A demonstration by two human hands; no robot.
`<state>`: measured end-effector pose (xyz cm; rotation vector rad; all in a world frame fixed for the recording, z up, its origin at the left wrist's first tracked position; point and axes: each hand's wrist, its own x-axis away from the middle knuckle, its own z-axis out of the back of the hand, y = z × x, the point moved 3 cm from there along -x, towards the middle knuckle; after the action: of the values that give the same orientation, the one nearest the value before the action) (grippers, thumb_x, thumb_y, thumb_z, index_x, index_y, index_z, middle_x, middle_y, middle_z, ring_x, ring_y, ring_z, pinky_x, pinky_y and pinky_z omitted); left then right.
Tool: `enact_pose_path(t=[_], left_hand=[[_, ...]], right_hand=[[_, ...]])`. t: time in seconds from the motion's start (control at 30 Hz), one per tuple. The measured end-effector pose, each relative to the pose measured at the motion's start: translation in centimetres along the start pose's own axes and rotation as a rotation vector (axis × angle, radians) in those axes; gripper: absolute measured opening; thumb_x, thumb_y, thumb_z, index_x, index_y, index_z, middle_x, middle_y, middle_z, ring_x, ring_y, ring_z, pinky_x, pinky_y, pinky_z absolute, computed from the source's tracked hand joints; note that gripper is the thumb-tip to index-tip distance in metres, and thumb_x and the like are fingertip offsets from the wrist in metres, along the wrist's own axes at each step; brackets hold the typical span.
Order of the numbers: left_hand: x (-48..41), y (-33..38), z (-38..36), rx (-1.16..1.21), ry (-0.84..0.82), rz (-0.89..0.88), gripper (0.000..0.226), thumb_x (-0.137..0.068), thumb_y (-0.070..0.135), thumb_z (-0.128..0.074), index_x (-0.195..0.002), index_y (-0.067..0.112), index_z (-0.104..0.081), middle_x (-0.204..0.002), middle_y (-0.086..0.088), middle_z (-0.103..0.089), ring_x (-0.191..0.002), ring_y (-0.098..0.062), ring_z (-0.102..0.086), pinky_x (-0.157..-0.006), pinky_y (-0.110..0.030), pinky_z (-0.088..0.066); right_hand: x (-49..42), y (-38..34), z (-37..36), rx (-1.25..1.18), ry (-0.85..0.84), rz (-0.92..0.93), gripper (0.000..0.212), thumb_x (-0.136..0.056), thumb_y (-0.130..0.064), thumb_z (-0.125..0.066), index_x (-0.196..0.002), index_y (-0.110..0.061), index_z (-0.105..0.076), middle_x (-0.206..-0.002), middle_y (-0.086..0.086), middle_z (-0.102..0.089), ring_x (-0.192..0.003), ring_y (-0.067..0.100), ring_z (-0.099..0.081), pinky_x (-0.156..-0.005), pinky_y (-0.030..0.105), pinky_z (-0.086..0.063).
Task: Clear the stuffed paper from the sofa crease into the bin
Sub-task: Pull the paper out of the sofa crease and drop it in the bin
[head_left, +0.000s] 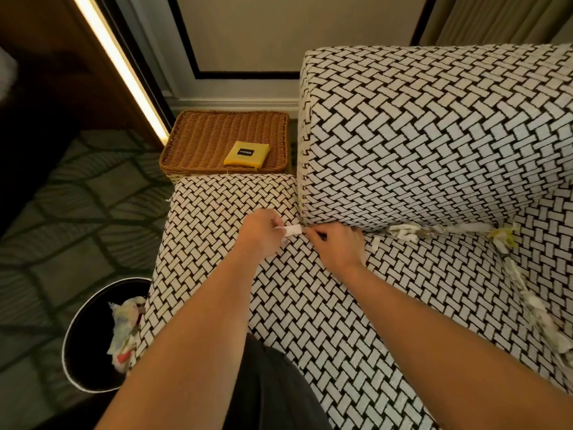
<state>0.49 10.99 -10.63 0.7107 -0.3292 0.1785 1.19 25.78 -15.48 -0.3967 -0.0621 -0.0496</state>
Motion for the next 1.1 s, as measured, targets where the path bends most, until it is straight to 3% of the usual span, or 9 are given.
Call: enact_pose_path(t=[0.17,0.23,0.3,0.47,0.57,0.67,0.77,0.93,1.1], left_hand=[[3.2,-0.4,1.6,0.221,0.029,0.072,0.013,-0.087,0.006,-0.056,-0.078,0.011,-0.063,-0.067,-0.004,-0.063,-0.055,-0.012,-0.054,-0.052,-0.022,-0.047],[4.5,-0.1,2.0,0.256,0.050,0.075,0.015,-0.087,0.007,-0.056,-0.077,0.010,-0.066,-0.065,-0.003,-0.062,-0.060,-0.015,-0.057,-0.060,-0.028,-0.052],[5.6,0.1,2.3,0.302,0.070,0.077,0.018,-0.087,0.007,-0.055,-0.074,0.009,-0.067,-0.067,-0.006,-0.064,-0.064,-0.019,-0.060,-0.070,-0.034,-0.055],[8.7,0.6,3.2,0.410,0.113,-0.001,0.021,-0.088,0.006,-0.051,-0.075,0.001,-0.067,-0.074,-0.016,-0.065,-0.064,-0.021,-0.056,-0.074,-0.046,-0.054],[10.9,0.3,4.3,0.497,0.144,-0.031,0.019,-0.090,0.010,-0.050,-0.080,0.014,-0.065,-0.072,-0.001,-0.061,-0.064,-0.012,-0.055,-0.071,-0.038,-0.054],[12.7,-0.6,5.6,0.611,0.202,-0.026,0.019,-0.090,0.010,-0.051,-0.079,0.018,-0.064,-0.072,0.001,-0.061,-0.060,-0.008,-0.054,-0.065,-0.028,-0.051],[13.8,-2.1,6.9,0.648,0.270,-0.038,0.023,-0.089,0.010,-0.051,-0.074,0.023,-0.063,-0.072,0.000,-0.062,-0.061,-0.009,-0.053,-0.066,-0.028,-0.049],[13.9,-7.8,7.9,0.585,0.367,0.058,0.022,-0.086,0.013,-0.055,-0.068,0.024,-0.062,-0.065,0.007,-0.060,-0.063,-0.011,-0.055,-0.067,-0.030,-0.048],[13.4,-16.8,7.4,0.611,0.457,0.311,0.019,-0.086,0.014,-0.055,-0.069,0.017,-0.063,-0.064,0.001,-0.060,-0.064,-0.016,-0.054,-0.066,-0.034,-0.047]], right_hand=[[1.8,-1.2,0.4,0.102,0.006,0.052,0.039,-0.097,-0.043,-0.029,-0.080,-0.025,-0.060,-0.072,-0.005,-0.064,-0.068,0.013,-0.056,-0.097,0.039,-0.038],[2.9,-1.8,0.0,0.169,0.000,0.092,0.039,-0.097,-0.040,-0.022,-0.104,-0.026,-0.058,-0.104,-0.003,-0.066,-0.100,0.015,-0.058,-0.106,0.042,-0.033],[4.4,-2.2,-0.5,0.254,-0.031,0.123,0.049,-0.096,-0.039,-0.015,-0.138,-0.024,-0.036,-0.141,0.000,-0.044,-0.132,0.019,-0.036,-0.113,0.043,-0.023],[8.7,-4.1,-1.7,0.302,-0.143,0.221,0.057,-0.098,-0.033,-0.013,-0.147,-0.013,0.011,-0.157,0.006,0.008,-0.144,0.021,0.011,-0.117,0.037,0.002],[10.0,-5.7,-2.1,0.229,-0.142,0.312,0.057,-0.098,-0.032,-0.014,-0.148,-0.009,0.001,-0.156,0.006,0.002,-0.144,0.020,0.007,-0.118,0.034,-0.001],[10.9,-7.3,-2.5,0.027,-0.100,0.414,0.067,-0.088,-0.039,-0.007,-0.142,-0.008,-0.033,-0.150,0.006,-0.030,-0.141,0.020,-0.024,-0.114,0.032,-0.015],[10.7,-8.8,-3.6,0.008,-0.127,0.463,0.063,-0.089,-0.038,-0.013,-0.134,-0.010,-0.048,-0.142,0.004,-0.044,-0.133,0.019,-0.040,-0.109,0.026,-0.023],[9.3,-12.3,-5.1,0.026,-0.302,0.593,0.046,-0.097,-0.030,-0.029,-0.140,-0.018,-0.036,-0.148,-0.003,-0.034,-0.139,0.013,-0.026,-0.116,0.034,-0.021],[8.2,-14.7,-5.5,0.108,-0.257,0.724,0.060,-0.091,-0.047,-0.010,-0.144,-0.023,-0.028,-0.152,-0.008,-0.023,-0.142,0.009,-0.013,-0.111,0.026,0.001]])
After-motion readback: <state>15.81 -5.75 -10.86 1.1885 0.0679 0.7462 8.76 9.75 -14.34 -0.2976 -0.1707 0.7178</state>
